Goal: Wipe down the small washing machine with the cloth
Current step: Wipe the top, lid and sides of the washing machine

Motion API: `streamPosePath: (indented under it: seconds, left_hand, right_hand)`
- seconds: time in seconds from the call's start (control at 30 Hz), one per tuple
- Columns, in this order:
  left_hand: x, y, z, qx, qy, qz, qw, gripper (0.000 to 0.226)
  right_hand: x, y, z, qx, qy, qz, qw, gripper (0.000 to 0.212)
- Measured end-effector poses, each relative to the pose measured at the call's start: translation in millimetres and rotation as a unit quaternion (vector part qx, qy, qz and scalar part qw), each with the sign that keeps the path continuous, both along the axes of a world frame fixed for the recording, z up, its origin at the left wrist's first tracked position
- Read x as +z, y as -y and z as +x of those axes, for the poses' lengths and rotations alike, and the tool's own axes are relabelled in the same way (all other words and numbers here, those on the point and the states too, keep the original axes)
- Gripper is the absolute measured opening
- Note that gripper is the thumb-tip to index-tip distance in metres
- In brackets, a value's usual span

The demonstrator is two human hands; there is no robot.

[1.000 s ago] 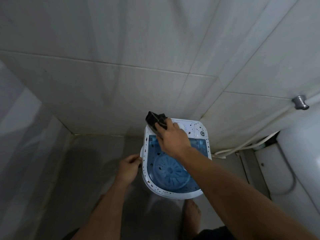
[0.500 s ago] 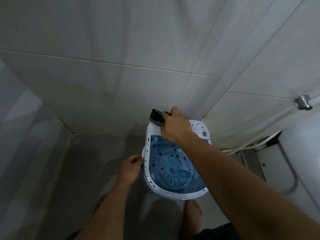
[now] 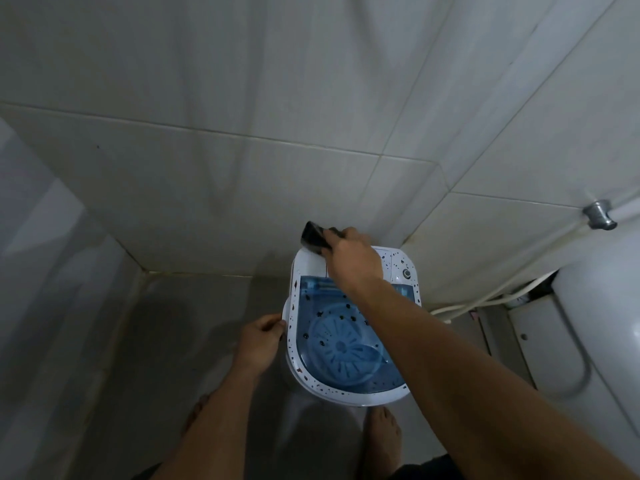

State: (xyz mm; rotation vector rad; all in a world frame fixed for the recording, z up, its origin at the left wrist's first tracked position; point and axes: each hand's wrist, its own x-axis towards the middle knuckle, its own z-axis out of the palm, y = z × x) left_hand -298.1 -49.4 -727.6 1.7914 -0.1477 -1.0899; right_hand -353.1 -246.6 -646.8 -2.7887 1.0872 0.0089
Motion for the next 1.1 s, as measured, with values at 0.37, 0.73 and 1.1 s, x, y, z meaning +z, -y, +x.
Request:
streamPosePath:
  seconds: [0.37, 0.73, 1.1]
  left_hand:
    - [-2.6, -0.7, -0.2, 0.003, 0.020, -0.005, 1.000, 0.018]
    - [-3.7, -1.1, 1.1, -0.012, 0.023, 0.015, 1.000, 0.019]
    - [-1.0, -0.7, 2.6, -0.026, 0.031, 0.016, 0.999, 0.017]
  right_hand:
    - [-11.6, -32.2, 1.0, 0.110, -0.112, -0.097, 0.983, 0.052]
    - [10.1, -23.3, 19.0, 0.037, -0.109, -0.040, 0.993, 0.053]
    - [10.0, 10.7, 12.0, 0.004, -0.066, 0.016, 0.998, 0.042]
